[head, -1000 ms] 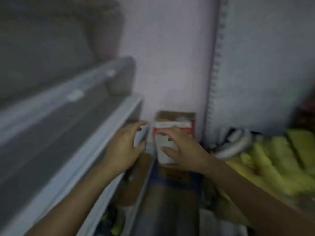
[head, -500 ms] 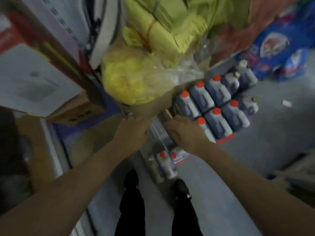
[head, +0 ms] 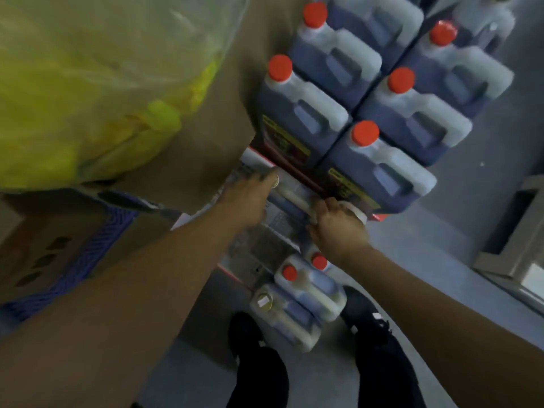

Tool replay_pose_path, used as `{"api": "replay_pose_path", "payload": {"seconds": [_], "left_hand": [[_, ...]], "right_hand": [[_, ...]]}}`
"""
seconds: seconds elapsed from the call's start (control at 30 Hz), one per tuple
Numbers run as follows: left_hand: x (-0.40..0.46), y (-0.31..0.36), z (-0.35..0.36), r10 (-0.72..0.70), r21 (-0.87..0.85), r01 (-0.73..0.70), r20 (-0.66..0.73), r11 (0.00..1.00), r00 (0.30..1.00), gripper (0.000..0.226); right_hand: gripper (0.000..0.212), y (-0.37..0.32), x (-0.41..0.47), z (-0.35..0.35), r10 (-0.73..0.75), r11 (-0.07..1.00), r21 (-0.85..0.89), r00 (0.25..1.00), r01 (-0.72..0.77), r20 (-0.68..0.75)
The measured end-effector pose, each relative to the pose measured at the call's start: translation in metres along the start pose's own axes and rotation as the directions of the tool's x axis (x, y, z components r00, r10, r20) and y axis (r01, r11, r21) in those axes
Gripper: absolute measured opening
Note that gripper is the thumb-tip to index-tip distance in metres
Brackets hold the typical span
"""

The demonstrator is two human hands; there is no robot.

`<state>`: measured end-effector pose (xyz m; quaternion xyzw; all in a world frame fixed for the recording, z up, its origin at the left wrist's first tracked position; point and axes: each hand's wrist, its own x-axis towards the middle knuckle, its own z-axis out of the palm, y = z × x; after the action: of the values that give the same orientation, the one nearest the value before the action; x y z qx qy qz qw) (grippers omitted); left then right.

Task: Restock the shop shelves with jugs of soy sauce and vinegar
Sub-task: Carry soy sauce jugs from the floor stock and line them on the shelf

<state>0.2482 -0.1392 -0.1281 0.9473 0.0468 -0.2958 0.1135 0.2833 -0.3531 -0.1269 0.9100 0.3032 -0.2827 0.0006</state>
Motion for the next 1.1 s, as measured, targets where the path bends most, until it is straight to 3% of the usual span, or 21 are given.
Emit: {"api": "replay_pose_path", "payload": {"seconds": [0.1,0.17,0.3,0.37,0.43,0.5,0.57,0.6,0.7,0.73,0.9,1.1], "left_hand": [[0.04,-0.009,0.006,0.073,-0.091,-0.07,0.033,0.993,0.997,0.096],[0.054,-0.016,0.013,0.092,-0.168,-0.095,-0.021,0.981,0.996,0.094],[0.043,-0.029,0.03,0.118,-0.336,-0.176,-0.185,0.925,0.976,0.065],[0.026,-0.031,0.045,0.042,-0.364,-0.151,-0.291,0.919,0.956,0.055],[0.014,-0.036,0.061,-0.061,-0.526,-0.105,-0.289,0.844,0.955,0.064],[0.013,-0.042,0.072,-0.084,-0.695,-0.042,-0.146,0.718,0.986,0.095],[0.028,-0.047,0.075,-0.1,-0.708,0.012,-0.082,0.706,0.992,0.113],[0.035,-0.044,0.071,-0.125,-0.716,0.035,-0.072,0.697,0.99,0.104],[0.04,-0.039,0.066,-0.14,-0.733,0.028,-0.092,0.68,0.986,0.031],[0.034,-0.039,0.067,-0.123,-0.714,-0.011,-0.135,0.7,0.983,0.024],[-0.068,-0.019,0.011,-0.253,-0.811,-0.036,-0.224,0.583,0.941,0.087],[-0.191,0.014,-0.144,-0.313,-0.77,-0.23,-0.486,0.595,0.816,0.073]], "right_hand": [[0.04,0.006,0.016,0.018,0.007,0.999,-0.046,0.998,-0.01,-0.061],[0.046,0.006,0.025,0.019,-0.015,1.0,-0.019,1.0,0.014,-0.027],[0.06,0.016,0.034,0.028,-0.071,0.996,0.06,0.997,0.071,-0.013],[0.059,0.016,0.034,0.024,-0.121,0.991,0.054,0.993,0.122,-0.011],[0.055,0.018,0.036,0.021,-0.143,0.989,0.047,0.99,0.143,-0.006],[0.05,0.022,0.041,0.018,-0.149,0.983,0.105,0.988,0.153,-0.047],[0.042,0.022,0.047,0.014,-0.182,0.962,0.189,0.978,0.198,-0.099],[0.037,0.022,0.048,0.012,-0.195,0.951,0.218,0.973,0.218,-0.12],[0.033,0.016,0.043,-0.004,-0.234,0.929,0.255,0.959,0.27,-0.162],[0.036,0.013,0.037,-0.011,-0.245,0.922,0.266,0.955,0.283,-0.165],[0.033,0.001,-0.009,-0.084,-0.354,0.839,0.346,0.905,0.419,-0.238],[0.02,-0.033,-0.078,-0.247,-0.437,0.716,0.346,0.776,0.606,-0.455]]}}
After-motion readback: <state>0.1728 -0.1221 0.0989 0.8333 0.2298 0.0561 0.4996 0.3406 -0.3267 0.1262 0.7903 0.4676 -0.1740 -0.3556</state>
